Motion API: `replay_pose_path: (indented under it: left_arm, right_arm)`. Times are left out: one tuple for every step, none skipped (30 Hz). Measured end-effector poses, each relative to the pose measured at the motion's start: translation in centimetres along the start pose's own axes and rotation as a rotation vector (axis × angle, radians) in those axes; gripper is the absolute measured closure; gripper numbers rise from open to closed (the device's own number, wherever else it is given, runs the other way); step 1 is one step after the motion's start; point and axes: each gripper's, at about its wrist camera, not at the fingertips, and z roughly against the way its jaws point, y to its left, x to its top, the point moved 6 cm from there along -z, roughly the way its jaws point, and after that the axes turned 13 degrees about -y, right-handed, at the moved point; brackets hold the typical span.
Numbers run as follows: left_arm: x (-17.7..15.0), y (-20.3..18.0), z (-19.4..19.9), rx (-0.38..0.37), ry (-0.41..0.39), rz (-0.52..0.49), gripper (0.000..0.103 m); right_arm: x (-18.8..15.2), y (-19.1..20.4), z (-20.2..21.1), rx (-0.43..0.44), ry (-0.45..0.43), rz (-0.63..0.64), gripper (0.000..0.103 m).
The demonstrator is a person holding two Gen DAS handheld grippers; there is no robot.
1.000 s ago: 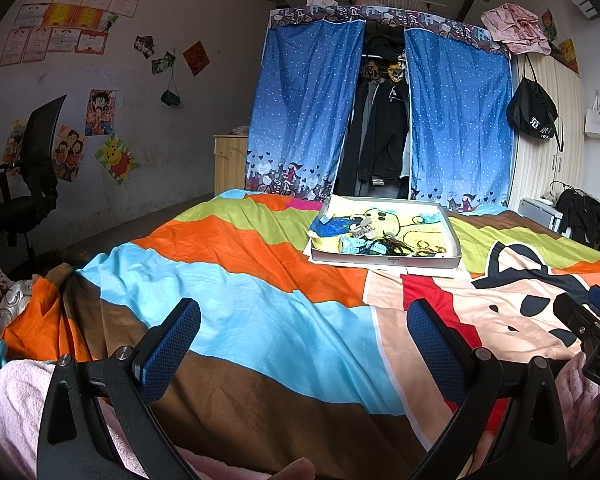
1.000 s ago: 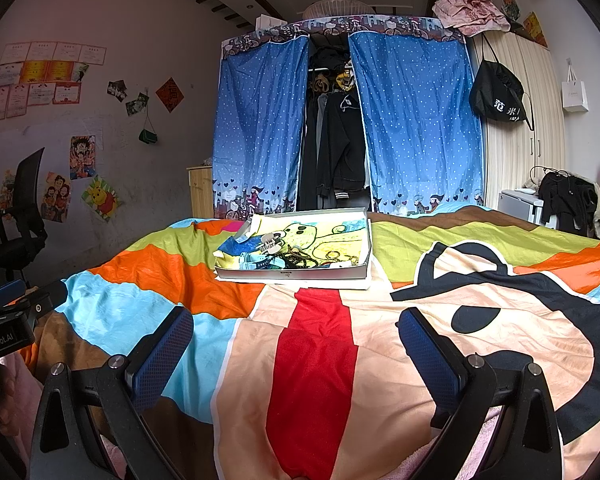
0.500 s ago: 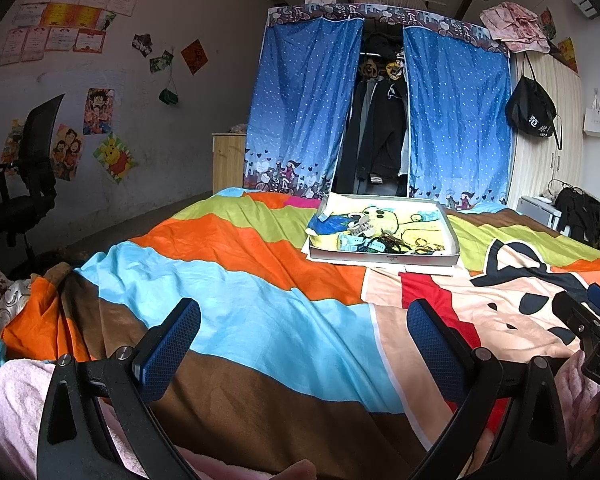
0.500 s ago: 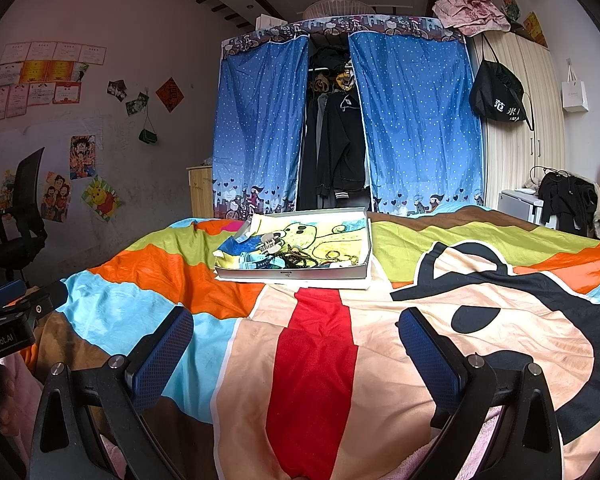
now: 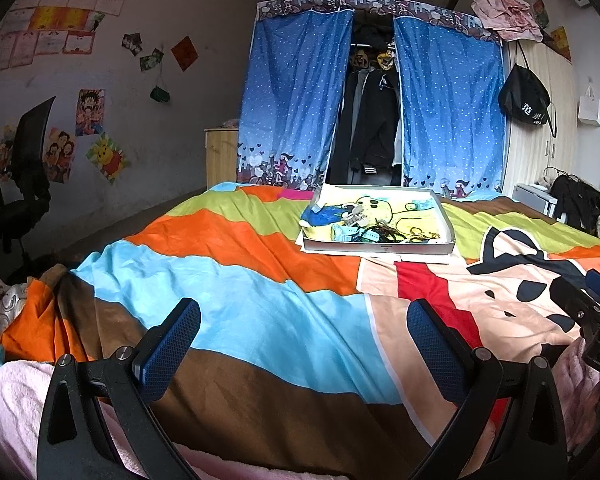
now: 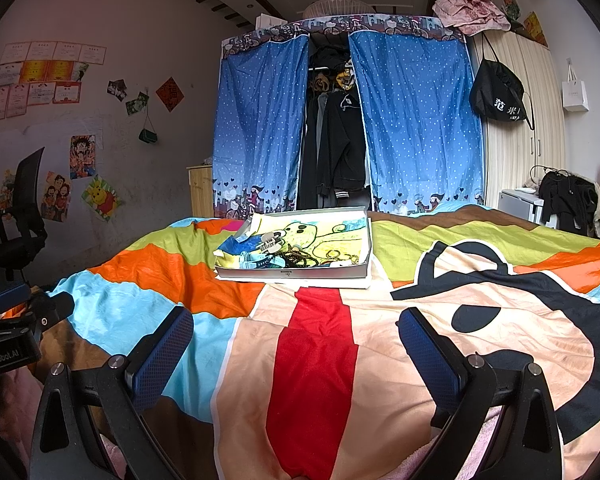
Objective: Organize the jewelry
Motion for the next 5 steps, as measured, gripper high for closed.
replay_pose_path:
  left_arm:
    - [0.01,-0.02,-0.06,-0.001,0.003,0.0,0.002]
    - [0.0,0.03,-0.09,-0.003,0.005,-0.001,0.002]
    - [-0.02,0.08,-0.15,-0.004,0.008,-0.002,0.002]
    - [-0.05,0.07,-0.21,-0.003,0.011,-0.004,0.002]
    - [-0.1,0.1,-0.25,-0.003,0.013,-0.006,0.002]
  right_arm:
    - [0.0,-0.01,0.0,0.0,0.0,0.0,0.0]
    - [0.01,0.04,0.0,0.0,0.001,0.0,0.0]
    - [0.0,0.01,-0.01,0.0,0.001,0.0,0.0]
    - [0.0,0.04,-0.01,0.0,0.001,0.0,0.0]
    - [0.01,0.04,0.0,0.0,0.002,0.001,0.0]
